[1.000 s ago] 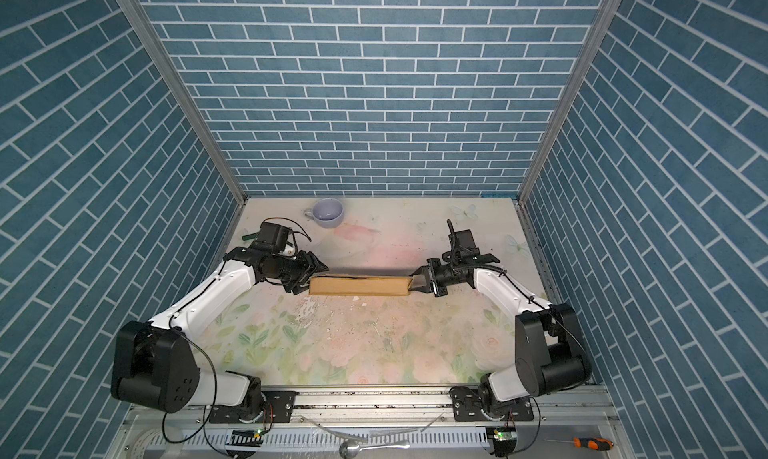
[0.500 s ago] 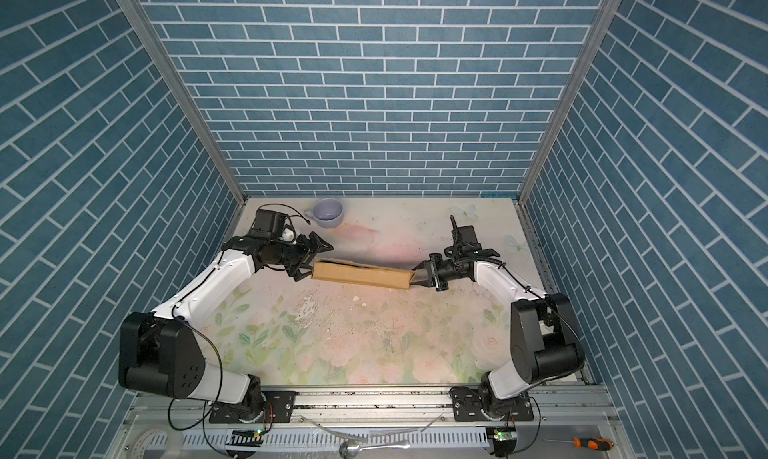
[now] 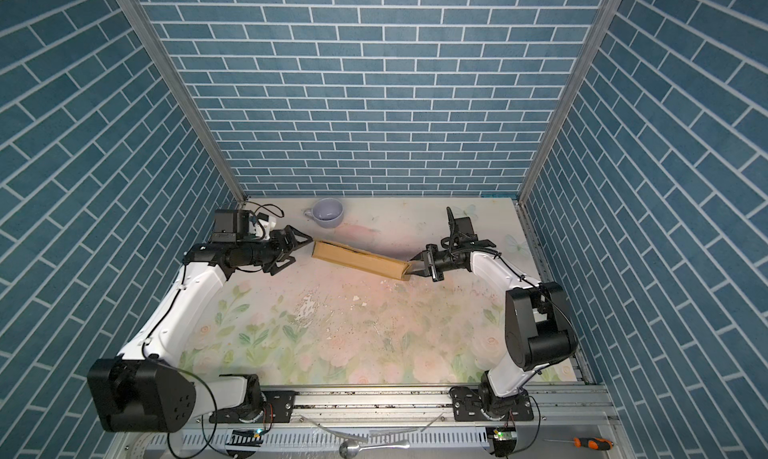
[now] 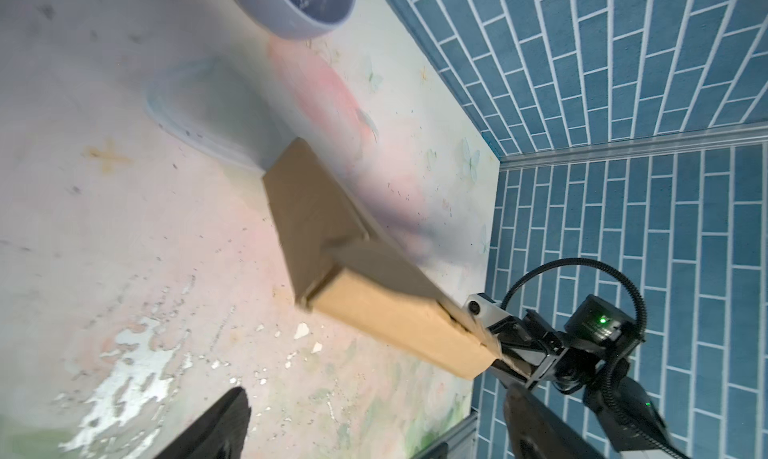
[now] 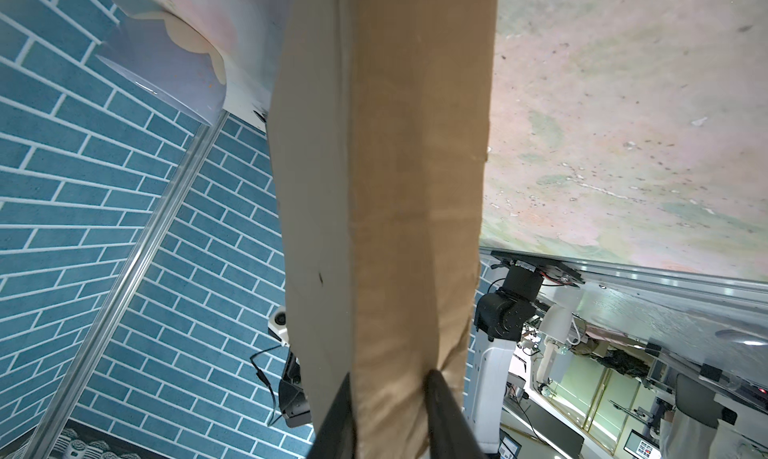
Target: Fold the paper box
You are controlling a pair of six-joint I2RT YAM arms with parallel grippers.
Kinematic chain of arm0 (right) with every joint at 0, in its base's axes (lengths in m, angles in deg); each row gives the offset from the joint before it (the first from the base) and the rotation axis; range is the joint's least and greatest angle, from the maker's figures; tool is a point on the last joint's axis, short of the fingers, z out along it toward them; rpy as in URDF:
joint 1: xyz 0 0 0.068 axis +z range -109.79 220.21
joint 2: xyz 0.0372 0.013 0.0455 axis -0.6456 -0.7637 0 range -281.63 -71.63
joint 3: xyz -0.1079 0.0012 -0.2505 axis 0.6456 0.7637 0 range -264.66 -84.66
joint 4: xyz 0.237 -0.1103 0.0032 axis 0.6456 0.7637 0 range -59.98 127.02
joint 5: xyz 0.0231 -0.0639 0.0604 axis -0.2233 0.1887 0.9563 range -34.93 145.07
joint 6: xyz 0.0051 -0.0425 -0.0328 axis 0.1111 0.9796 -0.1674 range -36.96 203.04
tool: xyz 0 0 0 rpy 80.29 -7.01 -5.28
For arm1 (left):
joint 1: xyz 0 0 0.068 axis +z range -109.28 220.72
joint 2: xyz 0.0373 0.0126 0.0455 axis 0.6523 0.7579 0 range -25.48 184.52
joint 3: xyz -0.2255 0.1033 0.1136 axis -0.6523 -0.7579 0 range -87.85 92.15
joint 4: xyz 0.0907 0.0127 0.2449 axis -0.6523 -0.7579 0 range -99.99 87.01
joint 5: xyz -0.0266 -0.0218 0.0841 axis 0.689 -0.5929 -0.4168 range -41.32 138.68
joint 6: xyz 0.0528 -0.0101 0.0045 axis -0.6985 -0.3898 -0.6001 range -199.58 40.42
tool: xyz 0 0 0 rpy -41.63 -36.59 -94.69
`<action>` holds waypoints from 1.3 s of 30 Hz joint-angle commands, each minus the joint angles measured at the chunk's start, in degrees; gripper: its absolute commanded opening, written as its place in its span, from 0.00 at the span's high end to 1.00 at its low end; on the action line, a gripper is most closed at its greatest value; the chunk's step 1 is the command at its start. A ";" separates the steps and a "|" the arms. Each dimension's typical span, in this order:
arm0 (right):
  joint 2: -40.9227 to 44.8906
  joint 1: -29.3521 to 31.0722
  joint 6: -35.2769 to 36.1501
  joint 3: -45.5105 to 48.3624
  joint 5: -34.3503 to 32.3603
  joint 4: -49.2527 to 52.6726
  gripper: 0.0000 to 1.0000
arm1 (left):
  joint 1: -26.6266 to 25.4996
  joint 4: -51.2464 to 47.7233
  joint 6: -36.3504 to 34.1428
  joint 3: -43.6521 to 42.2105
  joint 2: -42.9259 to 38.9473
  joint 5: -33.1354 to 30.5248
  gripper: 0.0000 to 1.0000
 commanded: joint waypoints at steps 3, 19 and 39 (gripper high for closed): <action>-1.23 -0.39 2.75 -3.66 2.06 3.31 0.78 | 0.25 -2.53 -15.37 2.94 -4.98 -10.43 0.04; -6.99 2.33 31.72 -14.56 -21.10 11.71 0.37 | -8.58 15.83 -17.48 -0.56 3.27 -18.99 0.20; -27.57 3.99 59.81 -25.45 -25.95 2.16 0.13 | -16.90 36.00 11.15 -14.45 25.89 -16.87 0.13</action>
